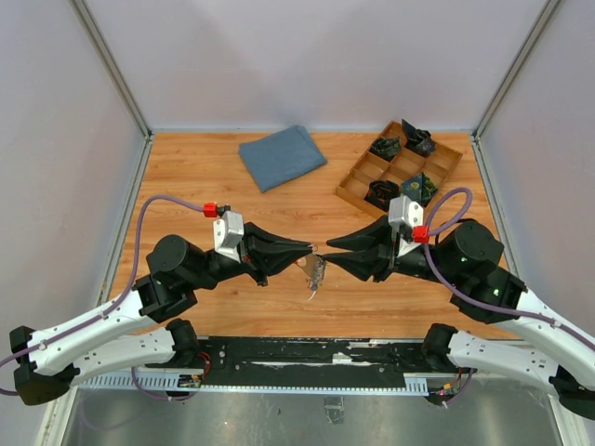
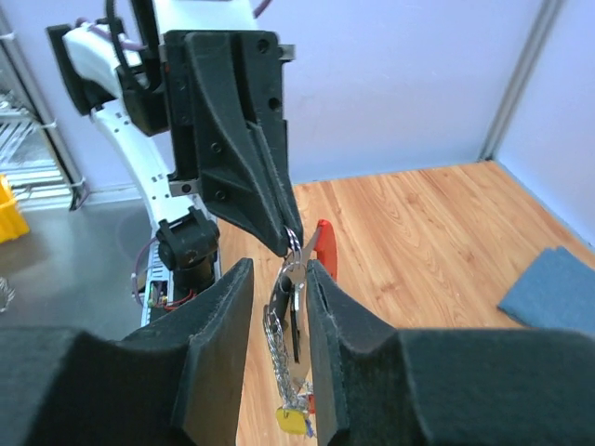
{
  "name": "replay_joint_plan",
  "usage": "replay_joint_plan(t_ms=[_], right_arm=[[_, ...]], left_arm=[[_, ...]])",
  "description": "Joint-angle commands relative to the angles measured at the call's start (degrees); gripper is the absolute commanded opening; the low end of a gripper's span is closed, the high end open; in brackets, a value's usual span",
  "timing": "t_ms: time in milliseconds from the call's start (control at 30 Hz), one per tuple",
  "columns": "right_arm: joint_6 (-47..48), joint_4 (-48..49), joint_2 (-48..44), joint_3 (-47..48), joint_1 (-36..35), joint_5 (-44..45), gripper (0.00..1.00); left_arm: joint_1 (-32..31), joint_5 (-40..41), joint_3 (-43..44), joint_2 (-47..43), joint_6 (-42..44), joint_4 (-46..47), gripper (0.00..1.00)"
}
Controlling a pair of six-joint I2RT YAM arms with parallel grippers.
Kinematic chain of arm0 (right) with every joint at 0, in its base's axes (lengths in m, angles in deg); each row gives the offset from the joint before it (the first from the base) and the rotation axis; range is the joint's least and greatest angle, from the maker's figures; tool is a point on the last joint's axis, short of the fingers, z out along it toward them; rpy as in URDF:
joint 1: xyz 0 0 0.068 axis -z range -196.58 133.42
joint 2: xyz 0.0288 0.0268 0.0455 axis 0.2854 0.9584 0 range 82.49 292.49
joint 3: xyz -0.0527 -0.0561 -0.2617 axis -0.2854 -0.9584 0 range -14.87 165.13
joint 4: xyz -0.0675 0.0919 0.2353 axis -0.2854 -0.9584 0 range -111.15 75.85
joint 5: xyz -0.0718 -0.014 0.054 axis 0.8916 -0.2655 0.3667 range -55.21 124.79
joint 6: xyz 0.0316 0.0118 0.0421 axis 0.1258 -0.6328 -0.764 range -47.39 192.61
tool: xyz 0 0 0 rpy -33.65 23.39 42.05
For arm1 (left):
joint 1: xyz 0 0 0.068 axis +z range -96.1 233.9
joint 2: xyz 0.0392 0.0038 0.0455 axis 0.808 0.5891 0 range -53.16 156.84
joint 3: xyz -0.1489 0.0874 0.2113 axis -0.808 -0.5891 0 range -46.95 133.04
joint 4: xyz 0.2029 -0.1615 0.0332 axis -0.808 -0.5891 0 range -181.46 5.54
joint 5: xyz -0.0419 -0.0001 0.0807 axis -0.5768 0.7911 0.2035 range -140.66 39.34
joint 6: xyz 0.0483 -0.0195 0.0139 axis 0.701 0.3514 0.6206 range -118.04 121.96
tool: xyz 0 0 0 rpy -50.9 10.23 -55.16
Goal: Put the keys on the keyring
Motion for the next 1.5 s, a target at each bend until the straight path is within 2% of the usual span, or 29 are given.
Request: replay_joint_plan(t_ms=[0,267,567,867,967,1200,1333,1467], right_arm=[[5.77,3.3,0.56,0.36,0.4,-8.27,0.29],[6.47,0.52,-0.7,0.5,0.4,-6.29,0.22],[5.89,-0.03,0.12,0.44,0.4,-7.04,0.28],[4.83,1.41,2.0,0.35,0.4,-9.6,0.28],[4.73,1.34,2.1,0.16,0.38,-9.78,0.24],[4.47,-0.49,2.5,1.39,0.4,-9.59,0.03],[4.84,-4.97,3.58,4.42,0.4,-9.25,0.0],[7.16,-14.94,5.59,10.77,0.4,-7.49,0.0]], left_arm=[[-0.4,-4.74,2.95,-0.34,-0.13,4.75,0.01],[-0.38,-7.37,3.36,0.12,-0.3,5.13,0.01],[-0.39,-7.73,3.59,0.45,-0.38,5.09,0.01],[-0.4,-7.95,3.71,0.91,-0.39,5.26,0.01],[-0.4,-7.98,3.68,0.91,-0.39,5.26,0.01],[-0.35,-7.69,3.54,0.86,-0.39,5.25,0.01],[-0.4,-7.59,3.6,1.15,-0.39,5.07,0.01],[-0.4,-7.92,4.82,1.78,1.37,1.88,0.16]])
